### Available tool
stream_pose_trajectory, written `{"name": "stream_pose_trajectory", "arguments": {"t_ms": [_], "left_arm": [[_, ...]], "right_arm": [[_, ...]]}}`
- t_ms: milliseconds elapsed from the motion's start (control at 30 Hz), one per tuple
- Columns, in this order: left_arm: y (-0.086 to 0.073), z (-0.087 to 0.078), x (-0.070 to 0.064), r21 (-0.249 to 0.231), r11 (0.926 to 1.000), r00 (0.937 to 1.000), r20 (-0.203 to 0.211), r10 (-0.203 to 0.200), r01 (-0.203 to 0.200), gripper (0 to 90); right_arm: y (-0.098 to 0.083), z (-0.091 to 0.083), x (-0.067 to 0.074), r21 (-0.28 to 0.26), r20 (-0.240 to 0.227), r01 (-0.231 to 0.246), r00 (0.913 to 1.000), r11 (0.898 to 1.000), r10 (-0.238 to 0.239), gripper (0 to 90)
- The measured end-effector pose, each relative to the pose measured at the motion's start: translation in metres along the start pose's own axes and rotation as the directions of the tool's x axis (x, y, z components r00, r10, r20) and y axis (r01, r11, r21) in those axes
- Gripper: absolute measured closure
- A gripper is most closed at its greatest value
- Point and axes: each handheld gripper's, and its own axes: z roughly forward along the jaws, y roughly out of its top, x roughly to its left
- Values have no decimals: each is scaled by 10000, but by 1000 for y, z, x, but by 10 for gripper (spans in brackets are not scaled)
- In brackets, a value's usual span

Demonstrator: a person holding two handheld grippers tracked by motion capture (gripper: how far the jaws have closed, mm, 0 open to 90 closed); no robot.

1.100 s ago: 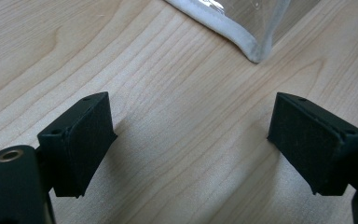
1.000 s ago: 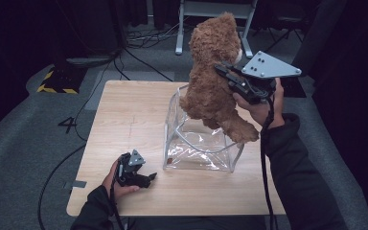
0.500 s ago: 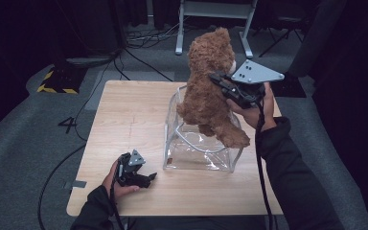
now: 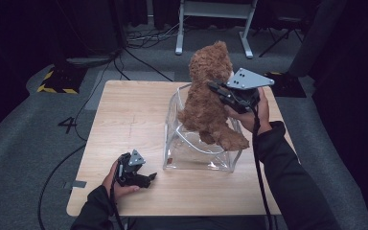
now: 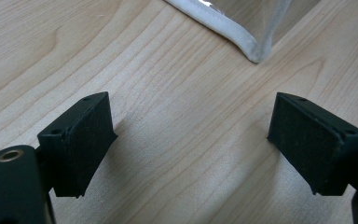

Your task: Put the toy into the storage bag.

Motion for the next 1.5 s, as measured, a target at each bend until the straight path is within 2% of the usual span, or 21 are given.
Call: {"name": "stream_pose_trajectory", "arguments": {"t_ms": [567, 767, 1067, 1167, 1233, 1267, 1300, 1367, 1500], "left_arm": [[0, 0, 0, -16, 10000, 10000, 1, -11, 11, 142], [0, 0, 0, -18, 10000, 10000, 4, -8, 8, 143], [0, 0, 0, -19, 10000, 10000, 10, -2, 2, 144], [0, 0, 0, -19, 10000, 10000, 25, -6, 7, 145], [0, 0, 0, -19, 10000, 10000, 25, -3, 4, 146], [0, 0, 0, -20, 10000, 10000, 24, -4, 4, 146], [0, 0, 0, -20, 10000, 10000, 24, -4, 4, 146], [0, 0, 0, -21, 10000, 10000, 22, -5, 5, 146], [0, 0, 0, -23, 10000, 10000, 24, -7, 7, 146]], "right_arm": [[-16, 22, -10, 804, -56, -32, 10000, 9968, 37, 843], [-20, 23, -15, 984, 54, 11, 10000, 9951, -17, 844], [-23, 26, -13, 1136, -37, 210, 9998, 9933, -207, 844], [-24, 27, -11, 1248, -249, 364, 9991, 9915, -335, 842], [-26, 28, -9, 1290, -589, 438, 9976, 9907, -364, 840], [-29, 31, -5, 1540, -928, 767, 9937, 9851, -629, 839], [-29, 31, -5, 1540, -928, 767, 9937, 9851, -629, 839], [-33, 37, 2, 1820, -1090, 1120, 9897, 9769, -931, 839], [-37, 39, 4, 1877, -1269, 1028, 9887, 9768, -797, 838]]}}
